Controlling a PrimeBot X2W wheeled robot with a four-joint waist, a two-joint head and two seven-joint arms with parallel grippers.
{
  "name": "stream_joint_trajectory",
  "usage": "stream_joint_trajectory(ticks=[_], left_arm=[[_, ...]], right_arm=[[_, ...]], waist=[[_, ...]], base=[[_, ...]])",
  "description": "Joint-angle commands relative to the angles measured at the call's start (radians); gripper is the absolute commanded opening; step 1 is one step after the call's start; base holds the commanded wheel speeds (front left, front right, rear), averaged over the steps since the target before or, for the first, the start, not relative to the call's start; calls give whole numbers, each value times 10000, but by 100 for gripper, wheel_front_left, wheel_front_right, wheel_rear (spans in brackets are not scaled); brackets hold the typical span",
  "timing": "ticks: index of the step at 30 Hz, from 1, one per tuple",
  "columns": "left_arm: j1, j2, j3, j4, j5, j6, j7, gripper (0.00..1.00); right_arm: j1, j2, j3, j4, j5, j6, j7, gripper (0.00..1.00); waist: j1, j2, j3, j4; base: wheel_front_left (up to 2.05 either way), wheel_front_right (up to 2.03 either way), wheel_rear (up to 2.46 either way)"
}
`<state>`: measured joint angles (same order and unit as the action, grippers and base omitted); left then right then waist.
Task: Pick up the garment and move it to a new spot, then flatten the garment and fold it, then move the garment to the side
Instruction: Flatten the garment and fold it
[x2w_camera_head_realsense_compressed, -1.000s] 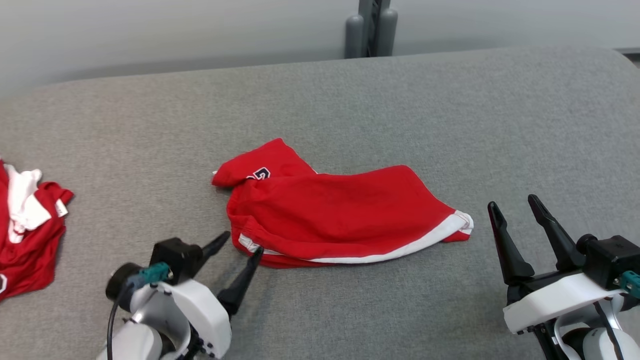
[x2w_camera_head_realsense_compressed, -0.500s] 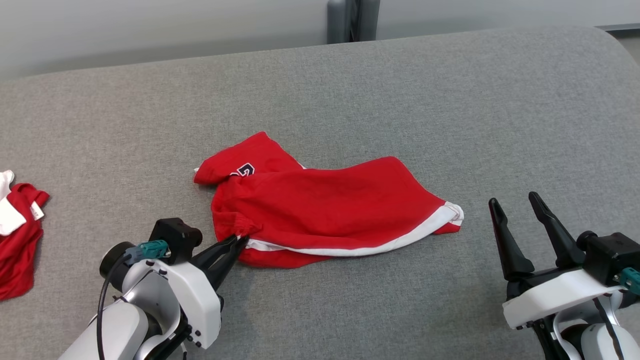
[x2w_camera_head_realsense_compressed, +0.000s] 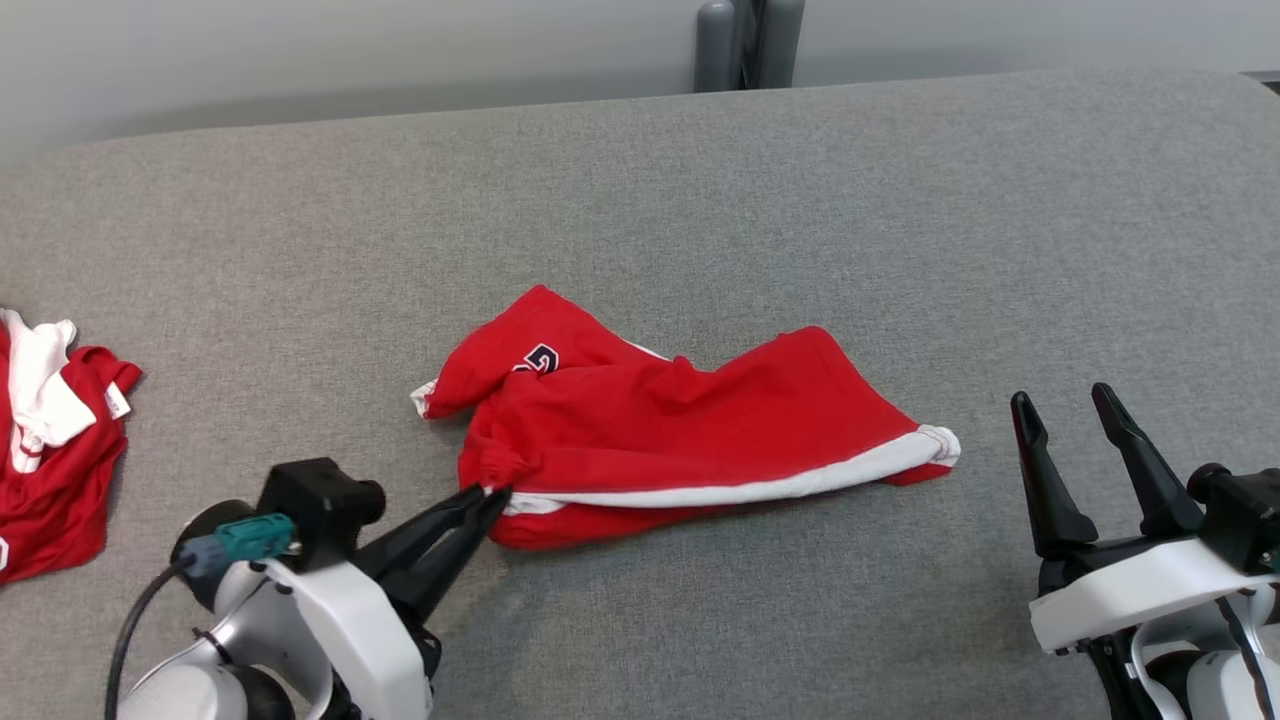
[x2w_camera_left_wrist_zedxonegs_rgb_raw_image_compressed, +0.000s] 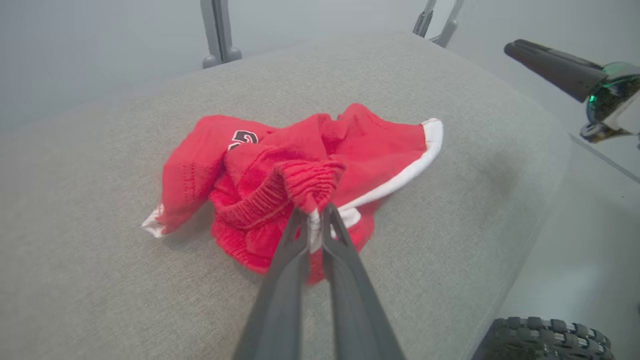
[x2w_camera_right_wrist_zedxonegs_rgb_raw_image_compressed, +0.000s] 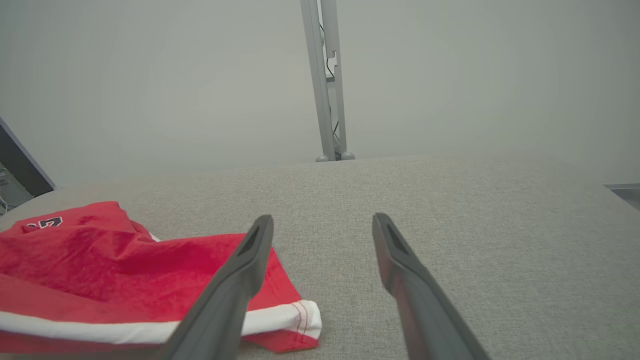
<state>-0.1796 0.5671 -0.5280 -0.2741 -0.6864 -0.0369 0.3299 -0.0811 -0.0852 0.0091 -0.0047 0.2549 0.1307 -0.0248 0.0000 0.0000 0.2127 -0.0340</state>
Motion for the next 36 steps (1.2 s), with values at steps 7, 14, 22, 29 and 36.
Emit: stream_joint_trajectory(ticks=[7, 14, 22, 29, 36], left_arm=[[-73, -268, 658, 520, -743, 443, -224, 0], [-693, -1004, 1216, 2744, -1687, 235, -691, 0], [-1371, -1440, 1256, 4587, -1719, -170, -1361, 100], [-951, -1639, 1550, 4649, -1437, 61, -2603, 100], [-338, -1709, 2378, 3894, -704, 899, -4852, 100]], right_arm=[[-187, 54, 93, -3, 128, 1, 37, 100], [-359, 118, 307, 193, 243, 1, -80, 100], [-415, 164, 348, 408, 309, 1, -197, 100], [-428, 99, 304, 538, 188, 1, -184, 100], [-480, -81, 423, 451, -97, 1, -237, 100]], waist=[[0, 0, 152, -313], [0, 0, 367, -853], [0, 0, 451, -1034], [0, 0, 261, -868], [0, 0, -64, -535]], base=[[0, 0, 0], [0, 0, 0], [0, 0, 0], [0, 0, 0], [0, 0, 0]])
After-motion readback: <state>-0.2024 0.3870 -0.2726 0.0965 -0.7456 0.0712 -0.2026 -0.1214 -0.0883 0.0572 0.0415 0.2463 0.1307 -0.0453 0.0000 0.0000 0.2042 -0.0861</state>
